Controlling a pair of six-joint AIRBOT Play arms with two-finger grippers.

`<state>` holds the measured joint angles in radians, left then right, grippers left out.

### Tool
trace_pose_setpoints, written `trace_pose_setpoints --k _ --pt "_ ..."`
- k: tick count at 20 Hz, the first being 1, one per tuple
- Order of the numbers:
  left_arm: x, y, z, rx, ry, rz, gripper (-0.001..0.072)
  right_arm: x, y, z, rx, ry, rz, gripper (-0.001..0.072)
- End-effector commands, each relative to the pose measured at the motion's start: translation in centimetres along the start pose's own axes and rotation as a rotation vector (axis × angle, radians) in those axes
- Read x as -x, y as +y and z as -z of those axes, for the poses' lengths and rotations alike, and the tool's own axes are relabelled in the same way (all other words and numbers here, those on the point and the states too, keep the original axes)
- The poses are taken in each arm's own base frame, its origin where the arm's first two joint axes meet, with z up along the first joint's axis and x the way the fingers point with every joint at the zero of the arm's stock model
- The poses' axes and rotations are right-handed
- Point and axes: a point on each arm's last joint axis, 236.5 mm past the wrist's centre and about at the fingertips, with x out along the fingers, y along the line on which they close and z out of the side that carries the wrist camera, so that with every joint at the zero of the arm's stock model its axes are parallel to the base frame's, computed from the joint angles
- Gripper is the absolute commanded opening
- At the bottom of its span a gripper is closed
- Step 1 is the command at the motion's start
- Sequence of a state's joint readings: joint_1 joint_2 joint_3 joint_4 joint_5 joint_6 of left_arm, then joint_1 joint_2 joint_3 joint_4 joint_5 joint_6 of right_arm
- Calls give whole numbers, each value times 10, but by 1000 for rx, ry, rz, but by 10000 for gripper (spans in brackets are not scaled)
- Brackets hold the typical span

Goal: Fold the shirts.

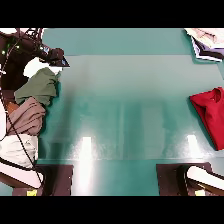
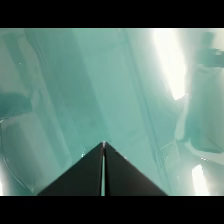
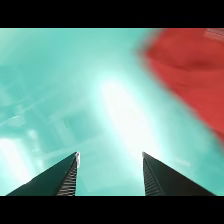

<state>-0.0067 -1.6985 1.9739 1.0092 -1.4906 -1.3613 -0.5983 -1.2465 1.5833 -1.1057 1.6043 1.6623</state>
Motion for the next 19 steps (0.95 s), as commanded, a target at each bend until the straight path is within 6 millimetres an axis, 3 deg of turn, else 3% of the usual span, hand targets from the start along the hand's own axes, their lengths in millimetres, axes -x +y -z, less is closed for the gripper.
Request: trace_pose_setpoints --k 1,2,3,4,8,11,14,19 --pt "0 0 -2 0 -9 -2 22 -1 89 18 175 -21 -174 426" --pt "0 0 -2 0 -9 -2 22 -3 105 27 215 -13 -192 407" --pt "0 0 -2 0 -9 -2 22 -4 120 35 253 -5 -209 244" --pt "0 0 -2 0 -9 -2 22 -7 136 45 294 8 -228 27" --pt "0 0 -2 0 -9 -2 22 -16 181 78 427 46 -289 18" --pt "0 0 -2 0 -9 -2 22 -18 200 89 470 45 -319 19" --pt "0 0 -2 0 -9 -2 22 -19 204 93 481 52 -326 19" --pt "0 0 -2 0 -9 -2 22 -19 195 102 482 103 -305 19"
